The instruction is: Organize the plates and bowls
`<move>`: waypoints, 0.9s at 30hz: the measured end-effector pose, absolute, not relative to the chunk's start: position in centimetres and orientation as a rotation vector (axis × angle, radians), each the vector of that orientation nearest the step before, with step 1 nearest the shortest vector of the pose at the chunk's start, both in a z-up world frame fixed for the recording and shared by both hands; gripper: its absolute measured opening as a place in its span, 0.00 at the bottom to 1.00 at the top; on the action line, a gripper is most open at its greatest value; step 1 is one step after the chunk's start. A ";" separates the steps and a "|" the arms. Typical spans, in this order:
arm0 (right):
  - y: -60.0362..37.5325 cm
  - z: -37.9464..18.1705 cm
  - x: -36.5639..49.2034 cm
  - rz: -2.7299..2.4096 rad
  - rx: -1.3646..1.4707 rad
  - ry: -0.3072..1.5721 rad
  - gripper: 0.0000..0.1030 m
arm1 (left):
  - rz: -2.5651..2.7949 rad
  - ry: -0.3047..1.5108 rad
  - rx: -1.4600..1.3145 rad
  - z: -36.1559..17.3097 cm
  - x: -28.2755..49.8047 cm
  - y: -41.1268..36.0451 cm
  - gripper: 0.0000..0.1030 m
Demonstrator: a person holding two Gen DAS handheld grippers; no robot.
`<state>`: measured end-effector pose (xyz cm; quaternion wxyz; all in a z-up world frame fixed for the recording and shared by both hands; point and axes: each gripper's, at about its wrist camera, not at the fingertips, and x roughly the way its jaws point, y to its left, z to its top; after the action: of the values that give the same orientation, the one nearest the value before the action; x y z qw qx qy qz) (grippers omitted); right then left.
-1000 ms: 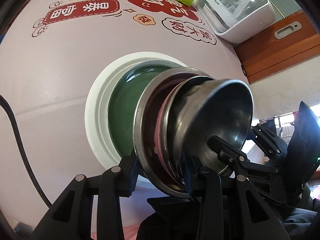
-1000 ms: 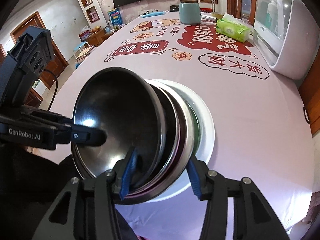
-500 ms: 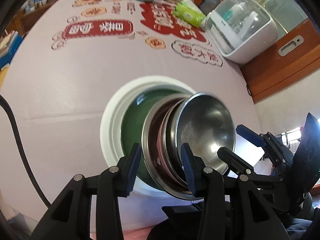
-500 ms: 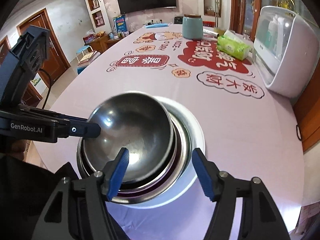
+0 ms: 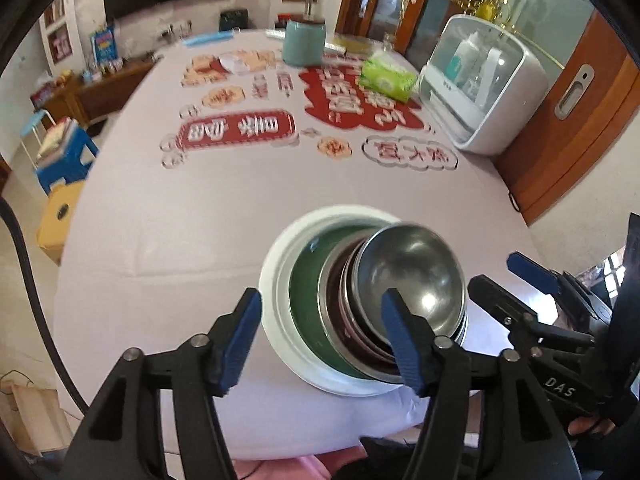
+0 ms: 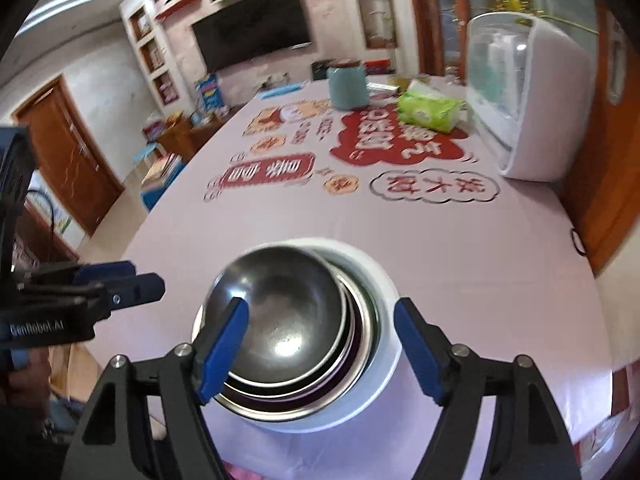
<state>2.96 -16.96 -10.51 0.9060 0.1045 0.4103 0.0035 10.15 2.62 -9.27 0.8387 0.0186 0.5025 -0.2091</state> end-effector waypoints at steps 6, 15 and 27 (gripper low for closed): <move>-16.5 -8.5 0.9 -0.054 0.258 0.817 0.84 | -0.429 0.967 0.036 -7.2 8.6 2.0 0.67; -15.0 -4.9 -1.8 -0.040 0.229 0.804 0.84 | -0.387 0.911 0.025 -4.9 6.4 3.0 0.75; -13.5 -2.8 -4.7 -0.064 0.220 0.829 0.84 | -0.334 0.838 0.050 -2.5 2.4 4.6 0.85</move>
<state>-4.74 -13.48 -2.78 0.9089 0.1067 0.4019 -0.0309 2.38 4.64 -2.48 0.8998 0.0243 0.4048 -0.1613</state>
